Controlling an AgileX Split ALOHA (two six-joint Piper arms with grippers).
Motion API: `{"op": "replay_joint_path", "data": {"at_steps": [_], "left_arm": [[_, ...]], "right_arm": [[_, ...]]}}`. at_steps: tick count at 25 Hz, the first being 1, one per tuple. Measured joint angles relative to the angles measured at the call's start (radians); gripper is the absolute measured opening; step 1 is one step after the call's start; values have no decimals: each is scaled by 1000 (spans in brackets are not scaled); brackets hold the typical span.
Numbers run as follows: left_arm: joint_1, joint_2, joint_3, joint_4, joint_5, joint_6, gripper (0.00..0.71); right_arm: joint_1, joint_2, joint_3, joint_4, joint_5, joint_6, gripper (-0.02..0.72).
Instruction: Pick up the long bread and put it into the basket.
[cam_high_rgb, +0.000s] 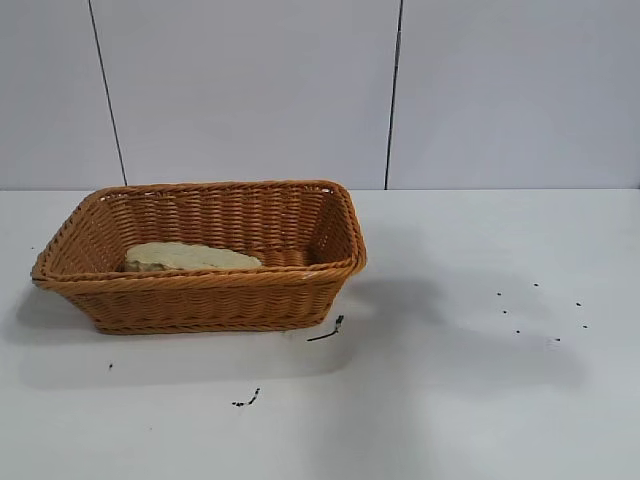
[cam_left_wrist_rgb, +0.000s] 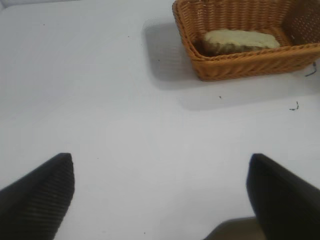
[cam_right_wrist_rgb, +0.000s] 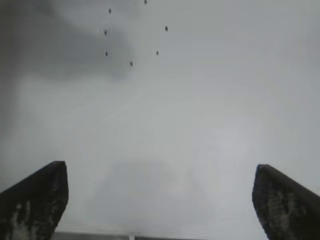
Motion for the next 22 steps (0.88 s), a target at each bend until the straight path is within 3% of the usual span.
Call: {"op": "replay_joint_path", "data": {"at_steps": [9, 22], "left_arm": [[0, 0, 0, 0, 0, 0, 696], [0, 0, 0, 0, 0, 0, 696]], "right_arm": [[0, -531, 179, 45, -127, -16, 693], [0, -842, 186, 48, -133, -17, 693]]}}
